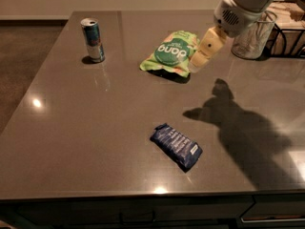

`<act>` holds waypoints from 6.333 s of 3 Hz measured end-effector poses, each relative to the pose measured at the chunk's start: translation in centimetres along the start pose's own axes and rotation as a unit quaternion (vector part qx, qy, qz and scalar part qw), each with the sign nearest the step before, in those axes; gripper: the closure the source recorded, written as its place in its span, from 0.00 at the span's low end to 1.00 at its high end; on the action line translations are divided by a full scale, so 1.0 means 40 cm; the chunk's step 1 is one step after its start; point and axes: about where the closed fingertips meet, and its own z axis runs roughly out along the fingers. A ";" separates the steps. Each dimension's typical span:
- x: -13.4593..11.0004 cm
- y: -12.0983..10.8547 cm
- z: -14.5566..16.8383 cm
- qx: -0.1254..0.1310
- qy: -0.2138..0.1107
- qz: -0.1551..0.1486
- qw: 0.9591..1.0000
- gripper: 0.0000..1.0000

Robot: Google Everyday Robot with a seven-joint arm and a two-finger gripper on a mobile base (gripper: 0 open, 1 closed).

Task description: Move green rice chip bag near rxbar blueberry

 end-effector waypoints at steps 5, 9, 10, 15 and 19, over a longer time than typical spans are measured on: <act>-0.183 -0.095 0.290 0.007 0.003 0.232 0.973 0.00; -0.202 -0.122 0.369 0.008 0.013 0.263 0.965 0.18; -0.186 -0.122 0.359 0.008 0.010 0.269 0.963 0.41; -0.107 0.079 0.102 -0.059 -0.063 0.161 0.983 1.00; 0.033 0.237 0.020 -0.113 -0.069 0.183 0.974 0.49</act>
Offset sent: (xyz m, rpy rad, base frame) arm 0.0843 0.0436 -0.0469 0.1394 0.0917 -0.4116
